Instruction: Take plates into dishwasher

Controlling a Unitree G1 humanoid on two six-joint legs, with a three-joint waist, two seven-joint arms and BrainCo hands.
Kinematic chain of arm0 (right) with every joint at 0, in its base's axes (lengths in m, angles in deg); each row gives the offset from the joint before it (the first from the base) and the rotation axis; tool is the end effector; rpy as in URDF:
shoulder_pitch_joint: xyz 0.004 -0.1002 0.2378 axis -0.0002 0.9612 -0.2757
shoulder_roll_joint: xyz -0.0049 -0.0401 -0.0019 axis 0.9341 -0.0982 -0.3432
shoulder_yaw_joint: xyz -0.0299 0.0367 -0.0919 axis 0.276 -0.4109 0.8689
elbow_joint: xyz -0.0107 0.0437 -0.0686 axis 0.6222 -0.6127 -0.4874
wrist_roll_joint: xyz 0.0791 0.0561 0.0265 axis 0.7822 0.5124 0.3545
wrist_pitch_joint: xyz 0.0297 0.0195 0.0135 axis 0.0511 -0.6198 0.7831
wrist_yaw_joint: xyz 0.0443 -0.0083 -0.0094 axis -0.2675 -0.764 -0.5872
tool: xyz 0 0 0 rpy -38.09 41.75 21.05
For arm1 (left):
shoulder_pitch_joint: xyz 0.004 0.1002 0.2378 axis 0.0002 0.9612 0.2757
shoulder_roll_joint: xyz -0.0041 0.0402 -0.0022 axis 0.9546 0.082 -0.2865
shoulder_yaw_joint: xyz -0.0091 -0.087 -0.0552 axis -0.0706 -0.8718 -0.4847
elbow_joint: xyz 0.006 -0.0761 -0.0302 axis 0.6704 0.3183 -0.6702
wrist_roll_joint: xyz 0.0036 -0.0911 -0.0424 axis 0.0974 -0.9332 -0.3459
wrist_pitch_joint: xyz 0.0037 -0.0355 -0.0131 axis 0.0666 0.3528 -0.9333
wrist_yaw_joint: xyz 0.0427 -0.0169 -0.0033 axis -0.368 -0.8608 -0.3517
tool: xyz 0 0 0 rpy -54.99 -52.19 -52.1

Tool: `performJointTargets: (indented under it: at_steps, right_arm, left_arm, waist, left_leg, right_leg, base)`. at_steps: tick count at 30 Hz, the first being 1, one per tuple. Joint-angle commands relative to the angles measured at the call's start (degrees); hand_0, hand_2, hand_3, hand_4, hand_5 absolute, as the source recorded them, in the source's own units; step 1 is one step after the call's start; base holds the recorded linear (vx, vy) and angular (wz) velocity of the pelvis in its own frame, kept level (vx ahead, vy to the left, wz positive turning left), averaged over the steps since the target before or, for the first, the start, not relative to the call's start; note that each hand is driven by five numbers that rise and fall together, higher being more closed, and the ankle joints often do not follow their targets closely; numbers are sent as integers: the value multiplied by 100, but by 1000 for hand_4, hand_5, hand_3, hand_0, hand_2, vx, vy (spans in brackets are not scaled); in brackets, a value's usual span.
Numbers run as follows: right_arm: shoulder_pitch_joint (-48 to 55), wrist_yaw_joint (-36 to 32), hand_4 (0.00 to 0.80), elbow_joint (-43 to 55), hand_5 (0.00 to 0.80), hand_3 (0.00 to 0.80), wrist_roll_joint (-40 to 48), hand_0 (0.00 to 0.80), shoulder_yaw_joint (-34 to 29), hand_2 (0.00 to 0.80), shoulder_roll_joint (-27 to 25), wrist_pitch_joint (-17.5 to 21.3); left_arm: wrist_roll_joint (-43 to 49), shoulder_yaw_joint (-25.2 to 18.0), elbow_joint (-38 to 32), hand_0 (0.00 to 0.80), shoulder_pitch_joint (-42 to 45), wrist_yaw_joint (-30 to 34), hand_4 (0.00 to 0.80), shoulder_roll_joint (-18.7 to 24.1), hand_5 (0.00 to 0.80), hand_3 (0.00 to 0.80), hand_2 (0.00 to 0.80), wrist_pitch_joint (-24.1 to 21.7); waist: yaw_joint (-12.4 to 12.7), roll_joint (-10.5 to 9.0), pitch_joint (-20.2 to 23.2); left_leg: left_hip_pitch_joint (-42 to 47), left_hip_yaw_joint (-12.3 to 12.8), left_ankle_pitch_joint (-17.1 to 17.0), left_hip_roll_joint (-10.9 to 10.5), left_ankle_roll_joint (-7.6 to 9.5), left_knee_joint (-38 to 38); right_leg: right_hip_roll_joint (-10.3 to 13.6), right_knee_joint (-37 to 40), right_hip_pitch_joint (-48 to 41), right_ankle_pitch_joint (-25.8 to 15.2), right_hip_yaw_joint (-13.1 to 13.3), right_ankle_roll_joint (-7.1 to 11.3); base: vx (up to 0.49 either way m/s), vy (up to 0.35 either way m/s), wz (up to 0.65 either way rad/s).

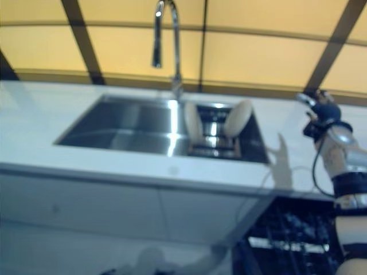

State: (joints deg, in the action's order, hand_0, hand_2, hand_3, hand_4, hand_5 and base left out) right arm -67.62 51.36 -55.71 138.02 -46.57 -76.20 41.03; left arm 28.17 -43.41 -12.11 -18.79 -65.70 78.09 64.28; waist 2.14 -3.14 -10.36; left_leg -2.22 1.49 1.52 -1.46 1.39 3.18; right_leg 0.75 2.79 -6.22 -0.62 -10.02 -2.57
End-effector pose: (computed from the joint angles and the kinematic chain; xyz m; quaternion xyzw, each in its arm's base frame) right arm 0.3039 -0.3211 0.2199 0.0256 -0.0229 -0.1986 0.9795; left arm 0.0944 0.2341 -0.1058 0.1462 0.5396 0.0443 0.8280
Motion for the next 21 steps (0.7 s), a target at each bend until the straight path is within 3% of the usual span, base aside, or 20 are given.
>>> performJointTargets:
  at_steps: [1,5,9,11,13,15,16,17,21]
  right_arm:
    - [-378,-195,0,164,0,0,-406,0,154,0,-308,-17]
    - [-566,-367,0,38,0,0,-122,0,309,0,-419,-244]
    - [-658,-280,0,-24,0,0,-203,0,409,0,-355,-219]
    - [-624,-273,0,29,0,0,-323,0,421,0,-314,-270]
    - [-591,-147,0,200,0,0,-332,0,470,0,-307,-259]
    - [-738,-176,0,187,0,0,-426,0,554,0,-230,-214]
    - [-782,-148,0,265,0,0,-482,0,532,0,-170,-204]
    - [-742,-120,0,342,0,0,-496,0,480,0,-144,-250]
    - [-996,-131,0,152,0,0,-509,0,661,0,-274,-294]
  left_arm:
    - [-273,268,121,0,-374,-83,0,318,0,0,0,-65]
    - [-143,248,170,0,-354,53,0,390,0,0,0,-29]
    - [-79,288,208,0,-301,59,0,307,0,0,0,-130]
    - [73,240,150,0,-237,128,0,457,0,0,0,-125]
    - [68,281,76,0,-127,115,0,552,0,0,0,-133]
    - [-177,251,26,0,-152,63,0,640,0,0,0,-142]
    - [-336,147,-2,0,-192,95,0,703,0,0,0,-144]
    - [-272,82,-61,0,-225,100,0,719,0,0,0,-79]
    - [-183,140,-139,0,-370,171,0,550,0,0,0,-159]
  waist:
    - [54,-226,226]
    - [105,-286,306]
    - [196,-293,301]
    - [182,-243,272]
    - [133,-156,146]
    - [132,-67,-14]
    - [103,-43,-154]
    - [135,-77,-129]
    - [168,-160,-29]
  left_leg:
    - [312,-30,-28,-112,51,-380]
    - [106,45,117,-119,81,-83]
    - [-67,11,229,-172,153,59]
    - [27,44,146,-162,227,-157]
    - [209,33,21,-132,222,-339]
    - [295,81,-105,15,124,-466]
    - [336,70,-74,37,136,-501]
    - [309,100,-53,44,164,-509]
    - [202,86,-123,62,73,-657]
  right_leg:
    - [197,-632,-181,583,24,391]
    - [245,-498,-110,522,42,364]
    - [289,-395,-127,503,3,419]
    - [340,-1328,224,580,-176,524]
    - [375,-2054,868,332,25,648]
    - [361,-1340,902,201,41,631]
    - [275,-1248,1131,-73,247,627]
    - [264,-954,952,47,151,592]
    - [150,-42,654,-119,91,539]
  base:
    - [202,47,-3]
    - [156,13,-10]
    - [118,25,-4]
    - [121,41,-4]
    - [27,-13,-8]
    - [-70,-109,-5]
    - [-45,-180,-10]
    - [4,-209,-12]
    - [43,-156,-1]
